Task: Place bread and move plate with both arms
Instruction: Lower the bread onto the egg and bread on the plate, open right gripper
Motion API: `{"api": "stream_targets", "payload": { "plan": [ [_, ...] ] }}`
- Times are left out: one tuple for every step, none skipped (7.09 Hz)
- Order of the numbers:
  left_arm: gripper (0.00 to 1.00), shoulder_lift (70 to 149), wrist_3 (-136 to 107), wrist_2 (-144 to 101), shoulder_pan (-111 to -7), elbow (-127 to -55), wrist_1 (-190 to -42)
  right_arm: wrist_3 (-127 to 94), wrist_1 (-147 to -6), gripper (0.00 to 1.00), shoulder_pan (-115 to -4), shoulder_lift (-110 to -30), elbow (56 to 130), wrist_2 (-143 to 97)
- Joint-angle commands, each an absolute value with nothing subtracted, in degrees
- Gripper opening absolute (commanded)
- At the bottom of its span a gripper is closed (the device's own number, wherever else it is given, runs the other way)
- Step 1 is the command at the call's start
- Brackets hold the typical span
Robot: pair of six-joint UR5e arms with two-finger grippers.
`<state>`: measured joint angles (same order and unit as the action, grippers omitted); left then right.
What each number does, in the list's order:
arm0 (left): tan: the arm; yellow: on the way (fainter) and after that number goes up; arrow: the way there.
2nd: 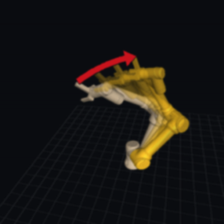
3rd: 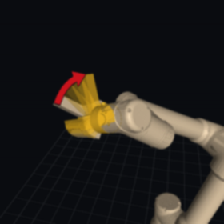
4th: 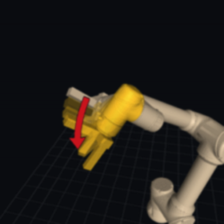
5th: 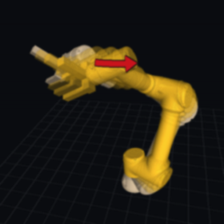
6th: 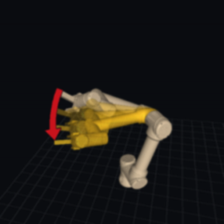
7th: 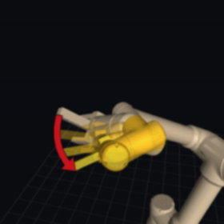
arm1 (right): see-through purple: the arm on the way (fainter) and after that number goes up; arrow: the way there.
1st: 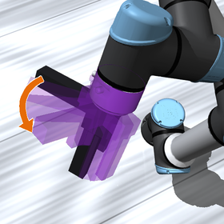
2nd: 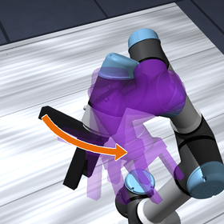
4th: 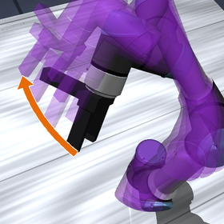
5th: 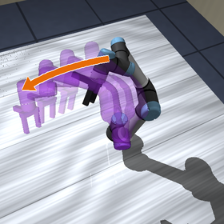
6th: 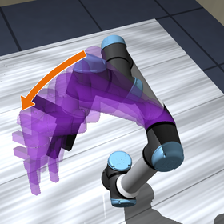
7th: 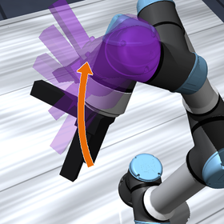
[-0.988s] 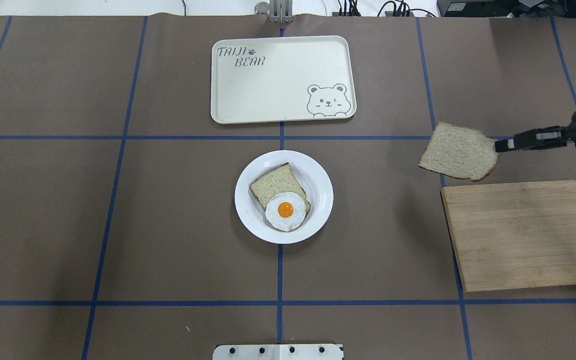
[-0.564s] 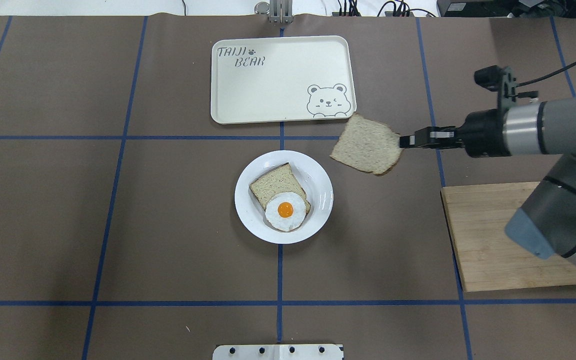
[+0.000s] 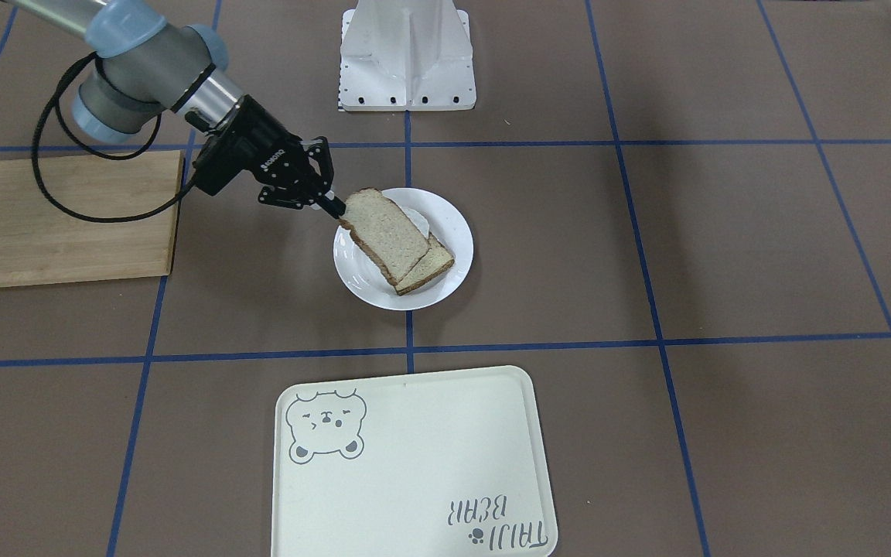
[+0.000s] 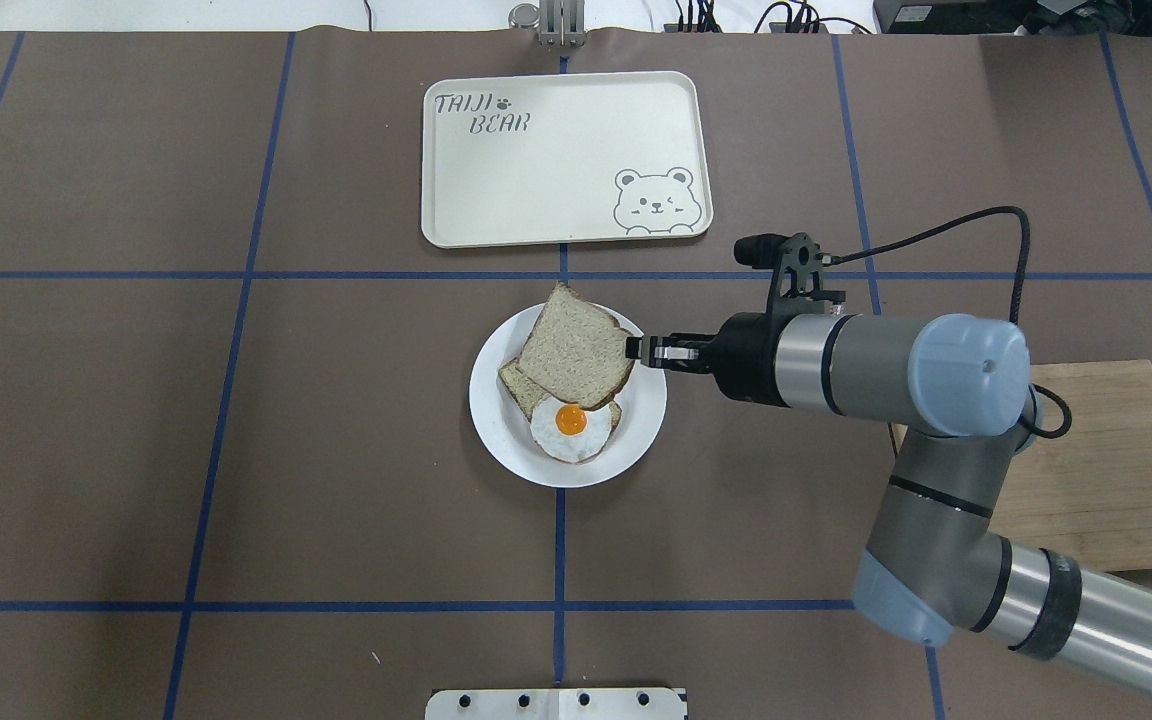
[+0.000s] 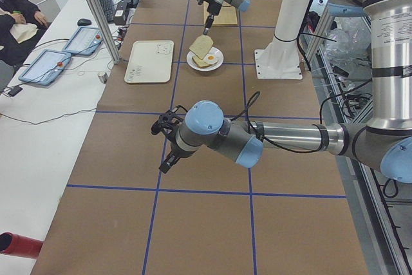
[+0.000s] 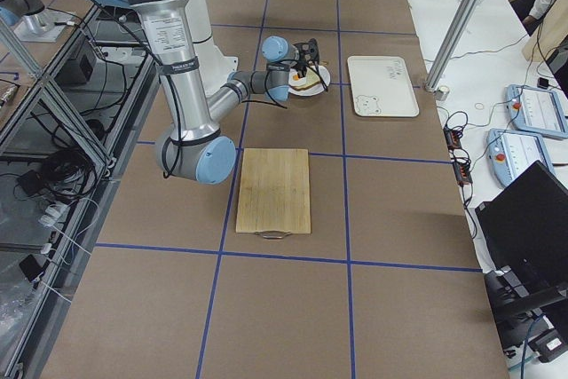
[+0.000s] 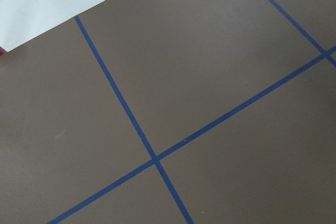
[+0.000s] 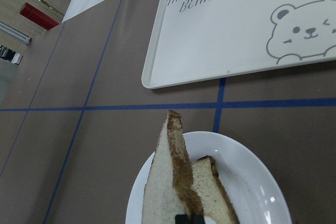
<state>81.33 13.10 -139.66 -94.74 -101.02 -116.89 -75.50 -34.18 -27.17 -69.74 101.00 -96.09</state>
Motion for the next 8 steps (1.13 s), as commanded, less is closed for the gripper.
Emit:
{"api": "stream_targets", "payload": {
  "plan": [
    [0.99,81.3,13.1,-139.7,-94.7,-101.0,-116.9,-75.4,-36.1,0.00,-23.3,-67.2,99.3,-90.7],
    [0.99,81.3,13.1,-139.7,-94.7,-101.0,-116.9,-74.6,-35.9,0.00,-23.1,-68.0,98.7,-90.7],
    [0.99,81.3,13.1,-139.7,-94.7,-101.0,-116.9,-74.4,-35.8,0.00,-23.0,-69.4,98.5,-90.6],
    [0.99,81.3,13.1,-139.7,-94.7,-101.1,-116.9,-74.4,-35.8,0.00,-22.9,-70.4,98.5,-90.5],
    [0.99,81.3,13.1,-139.7,-94.7,-101.2,-116.9,-74.5,-35.8,0.00,-22.7,-71.9,98.6,-89.5],
    [0.99,81.3,13.1,-139.7,-94.7,-101.1,-116.9,-75.1,-36.1,0.00,-21.5,-72.2,98.7,-86.4],
    [0.99,81.3,13.1,-139.7,-94.7,-101.1,-116.9,-75.5,-36.5,0.74,-18.8,-72.2,98.5,-81.2],
    [0.99,81.3,13.1,-139.7,-94.7,-101.1,-116.9,-75.6,-38.0,1.00,-17.8,-71.8,99.1,-78.4]
  ]
}}
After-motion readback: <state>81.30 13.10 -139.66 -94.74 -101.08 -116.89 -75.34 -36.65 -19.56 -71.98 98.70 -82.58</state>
